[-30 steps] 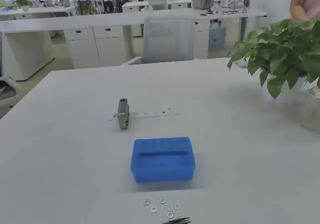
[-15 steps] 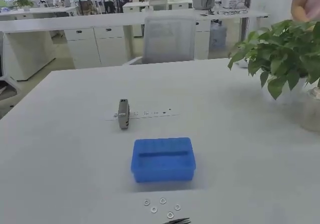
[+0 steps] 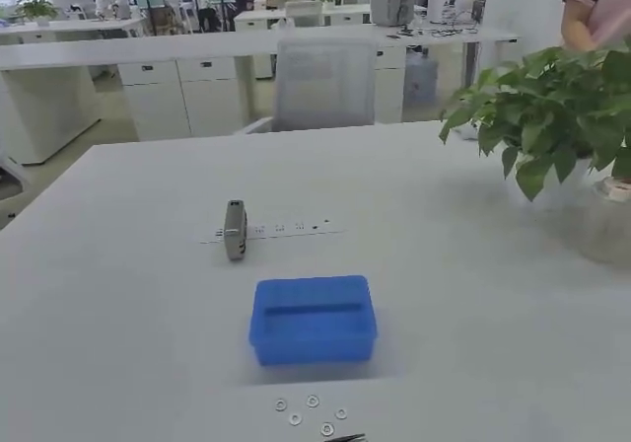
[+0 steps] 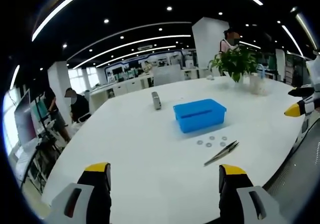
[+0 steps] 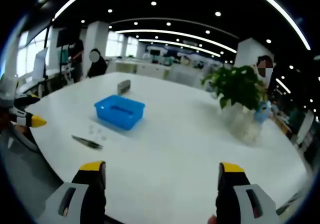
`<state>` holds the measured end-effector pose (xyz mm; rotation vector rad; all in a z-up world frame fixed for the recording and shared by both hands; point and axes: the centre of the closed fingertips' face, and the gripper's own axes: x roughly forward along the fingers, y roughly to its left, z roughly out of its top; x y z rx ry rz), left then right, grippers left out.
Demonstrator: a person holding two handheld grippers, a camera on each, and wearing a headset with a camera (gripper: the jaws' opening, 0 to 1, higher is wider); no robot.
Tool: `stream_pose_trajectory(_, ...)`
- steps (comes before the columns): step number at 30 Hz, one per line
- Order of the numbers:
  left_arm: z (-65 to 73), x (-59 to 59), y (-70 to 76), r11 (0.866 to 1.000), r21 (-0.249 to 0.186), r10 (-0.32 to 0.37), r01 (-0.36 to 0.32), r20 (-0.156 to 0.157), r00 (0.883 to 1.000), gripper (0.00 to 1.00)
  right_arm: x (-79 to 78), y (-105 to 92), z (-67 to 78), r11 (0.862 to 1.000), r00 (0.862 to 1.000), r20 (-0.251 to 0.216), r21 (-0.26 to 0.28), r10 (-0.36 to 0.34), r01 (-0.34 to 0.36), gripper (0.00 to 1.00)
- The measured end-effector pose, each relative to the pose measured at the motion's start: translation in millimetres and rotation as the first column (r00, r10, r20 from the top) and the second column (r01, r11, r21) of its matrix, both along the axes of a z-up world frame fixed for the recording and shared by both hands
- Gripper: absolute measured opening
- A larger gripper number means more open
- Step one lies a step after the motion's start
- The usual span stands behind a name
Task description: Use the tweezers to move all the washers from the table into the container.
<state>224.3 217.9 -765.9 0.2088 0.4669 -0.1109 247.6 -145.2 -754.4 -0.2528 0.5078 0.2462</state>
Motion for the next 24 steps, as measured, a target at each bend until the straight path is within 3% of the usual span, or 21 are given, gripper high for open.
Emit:
stream_pose_trajectory(5, 2.1, -1.1, -2.4, 1.000, -0.023, -0.008, 0.007, -0.015, 1.000, 0.91, 0.3, -0.5, -1.9, 1.000, 1.000, -0.005, -0.011, 0.004, -0.004, 0.91)
stream_pose_trajectory(11, 7.2, 2.6, -4.7, 0.999, -0.013, -0.030, 0.030, -0.019, 0.999, 0.90, -0.4, -1.4, -5.5, 1.000, 1.000, -0.019, -0.027, 0.001, -0.002, 0.91)
stream_pose_trajectory(14, 10.6, 7.2, -13.5, 0.996, -0.018, -0.084, 0.083, -0.039, 0.996, 0.89, -0.8, -3.3, -5.4, 0.999, 1.000, -0.020, -0.036, -0.008, 0.007, 0.90)
stream_pose_trajectory(16, 10.3, 11.1, -22.2, 0.989, -0.002, -0.145, 0.146, -0.071, 0.987, 0.87, -0.3, -4.8, -6.3, 0.999, 1.000, -0.021, -0.034, -0.014, 0.013, 0.90)
stream_pose_trajectory(17, 11.7, 14.5, -26.4, 0.986, -0.001, -0.164, 0.165, -0.065, 0.984, 0.86, -0.4, -4.8, -6.2, 0.999, 1.000, -0.023, -0.032, -0.015, 0.014, 0.90)
stream_pose_trajectory(19, 9.6, 18.1, -35.8, 0.973, 0.021, -0.228, 0.231, -0.102, 0.968, 0.87, -1.4, -3.6, -6.1, 0.999, 0.999, -0.030, -0.036, -0.014, 0.013, 0.90)
stream_pose_trajectory(24, 7.3, 29.4, -53.3, 0.946, 0.039, -0.316, 0.323, -0.132, 0.940, 0.84, -3.1, -2.8, -8.7, 0.999, 0.999, -0.049, -0.050, -0.006, 0.003, 0.90)
